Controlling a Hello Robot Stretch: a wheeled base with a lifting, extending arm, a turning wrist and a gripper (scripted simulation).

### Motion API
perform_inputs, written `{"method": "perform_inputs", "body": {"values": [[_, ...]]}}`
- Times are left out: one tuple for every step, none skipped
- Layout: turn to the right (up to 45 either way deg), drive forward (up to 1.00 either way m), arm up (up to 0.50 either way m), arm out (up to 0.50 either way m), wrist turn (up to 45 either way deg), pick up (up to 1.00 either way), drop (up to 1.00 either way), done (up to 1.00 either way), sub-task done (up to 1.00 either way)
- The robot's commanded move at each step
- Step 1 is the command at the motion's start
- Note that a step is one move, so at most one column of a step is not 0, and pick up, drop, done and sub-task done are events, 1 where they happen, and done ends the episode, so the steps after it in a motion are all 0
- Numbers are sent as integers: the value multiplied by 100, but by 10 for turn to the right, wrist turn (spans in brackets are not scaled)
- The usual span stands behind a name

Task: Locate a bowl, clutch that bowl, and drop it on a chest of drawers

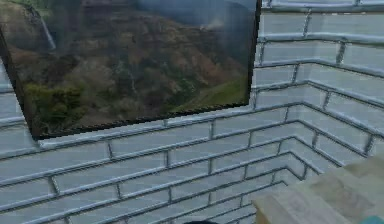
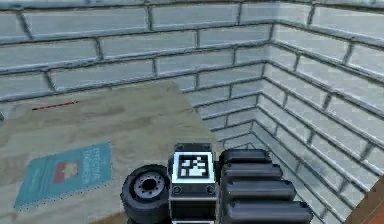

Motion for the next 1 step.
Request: {"method": "perform_inputs", "body": {"values": [[360,0,0,0,0,0,0,0,0]]}}
